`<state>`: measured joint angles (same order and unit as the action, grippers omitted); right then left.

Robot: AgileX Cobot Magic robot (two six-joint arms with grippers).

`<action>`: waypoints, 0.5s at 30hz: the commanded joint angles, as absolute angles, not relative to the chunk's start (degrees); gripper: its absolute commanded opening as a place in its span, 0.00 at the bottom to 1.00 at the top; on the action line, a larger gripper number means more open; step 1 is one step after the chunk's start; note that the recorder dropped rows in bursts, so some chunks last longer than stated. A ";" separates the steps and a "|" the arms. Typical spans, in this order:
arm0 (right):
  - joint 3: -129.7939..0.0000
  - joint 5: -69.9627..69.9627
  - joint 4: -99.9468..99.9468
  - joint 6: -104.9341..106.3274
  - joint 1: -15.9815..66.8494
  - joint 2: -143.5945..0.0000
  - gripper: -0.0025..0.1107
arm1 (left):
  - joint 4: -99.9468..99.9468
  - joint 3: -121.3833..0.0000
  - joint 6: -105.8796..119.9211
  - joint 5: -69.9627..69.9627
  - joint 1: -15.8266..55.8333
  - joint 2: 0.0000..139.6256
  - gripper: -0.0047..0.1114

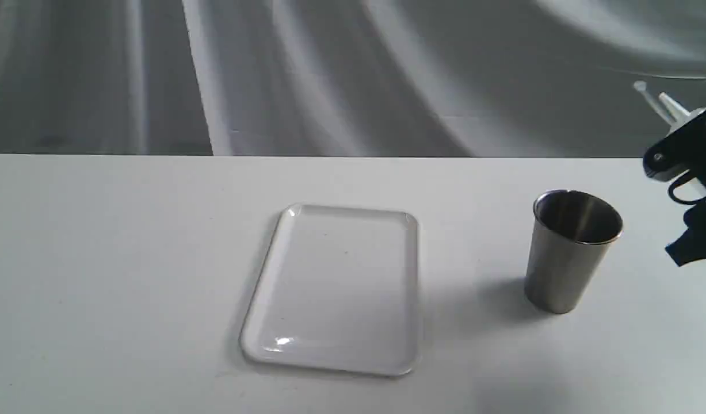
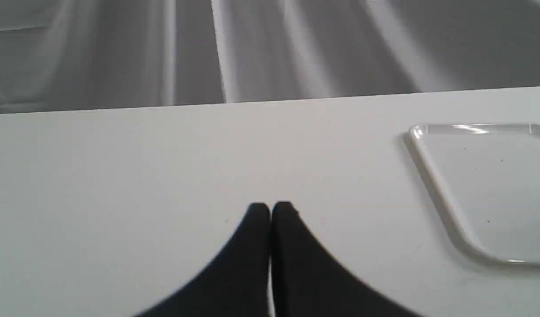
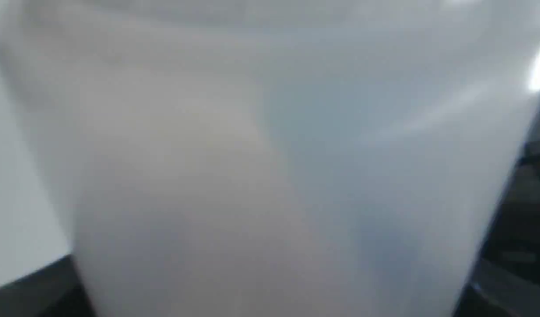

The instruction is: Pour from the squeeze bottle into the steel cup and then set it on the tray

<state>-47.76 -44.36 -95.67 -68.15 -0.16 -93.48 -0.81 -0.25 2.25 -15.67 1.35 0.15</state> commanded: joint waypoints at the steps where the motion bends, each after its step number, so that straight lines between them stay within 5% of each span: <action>1: -47.83 -44.87 -96.83 -72.13 -0.81 -90.03 0.02 | -0.87 0.00 2.09 -15.24 1.26 0.00 0.04; 15: -47.83 -31.38 -96.83 -87.01 -0.81 -76.45 0.02 | -0.87 0.00 1.97 -15.24 1.26 0.00 0.04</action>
<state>-47.76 -32.65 -95.67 -84.81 -0.55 -78.48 -0.81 -0.25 2.25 -15.67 1.35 0.15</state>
